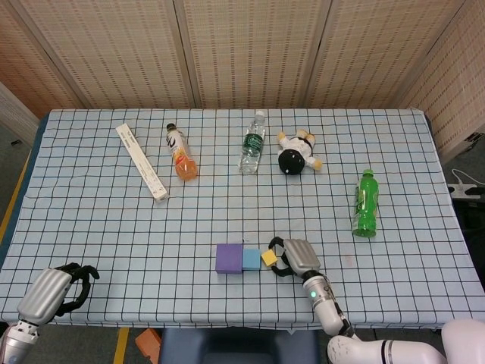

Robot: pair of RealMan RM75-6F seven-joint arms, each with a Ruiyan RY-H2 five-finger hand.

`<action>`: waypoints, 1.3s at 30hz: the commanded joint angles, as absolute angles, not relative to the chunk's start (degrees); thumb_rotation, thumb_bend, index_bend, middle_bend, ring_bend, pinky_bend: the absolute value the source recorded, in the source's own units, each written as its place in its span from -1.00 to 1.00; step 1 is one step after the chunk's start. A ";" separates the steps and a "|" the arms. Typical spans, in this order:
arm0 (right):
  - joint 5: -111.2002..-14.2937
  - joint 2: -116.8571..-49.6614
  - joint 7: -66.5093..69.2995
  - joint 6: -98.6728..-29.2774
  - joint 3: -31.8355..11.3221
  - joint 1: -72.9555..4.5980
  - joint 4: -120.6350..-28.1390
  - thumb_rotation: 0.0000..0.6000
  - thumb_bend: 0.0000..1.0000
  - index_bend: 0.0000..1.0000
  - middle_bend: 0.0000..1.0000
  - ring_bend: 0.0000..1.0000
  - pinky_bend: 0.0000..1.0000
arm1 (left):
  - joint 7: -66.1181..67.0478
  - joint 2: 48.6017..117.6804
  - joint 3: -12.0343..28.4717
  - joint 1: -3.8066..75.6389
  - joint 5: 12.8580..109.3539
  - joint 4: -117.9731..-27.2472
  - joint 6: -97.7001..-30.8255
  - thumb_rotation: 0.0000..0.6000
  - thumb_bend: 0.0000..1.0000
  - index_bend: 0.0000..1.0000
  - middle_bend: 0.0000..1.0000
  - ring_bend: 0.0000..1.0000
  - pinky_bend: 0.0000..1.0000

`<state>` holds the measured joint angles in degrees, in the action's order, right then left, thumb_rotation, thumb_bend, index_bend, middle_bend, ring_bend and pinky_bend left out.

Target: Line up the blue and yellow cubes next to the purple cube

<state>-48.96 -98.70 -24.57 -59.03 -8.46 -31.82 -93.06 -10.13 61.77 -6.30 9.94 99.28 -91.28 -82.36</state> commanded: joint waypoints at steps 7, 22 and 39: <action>-48.93 -97.12 -23.87 -58.48 -8.24 -32.22 -93.17 1.00 -0.65 -0.52 1.00 0.83 1.00 | -10.06 61.75 -6.36 9.96 99.33 -91.32 -82.33 1.00 0.15 -0.07 0.21 -0.09 0.23; -41.04 -89.31 -27.96 -58.84 -8.28 -33.45 -102.51 1.00 -0.27 -0.50 1.00 0.83 1.00 | -10.05 61.81 -6.29 9.96 99.17 -91.33 -82.31 1.00 0.15 -0.07 0.21 -0.09 0.23; -34.01 -81.23 -17.20 -44.39 -10.11 -37.49 -104.76 1.00 0.47 -0.24 1.00 0.85 1.00 | -10.04 61.89 -6.28 10.03 99.14 -91.27 -82.20 1.00 0.15 -0.07 0.21 -0.09 0.23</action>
<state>-34.00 -81.65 -17.69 -44.90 -10.10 -37.15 -104.45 -10.04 61.88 -6.28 10.03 99.14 -91.28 -82.20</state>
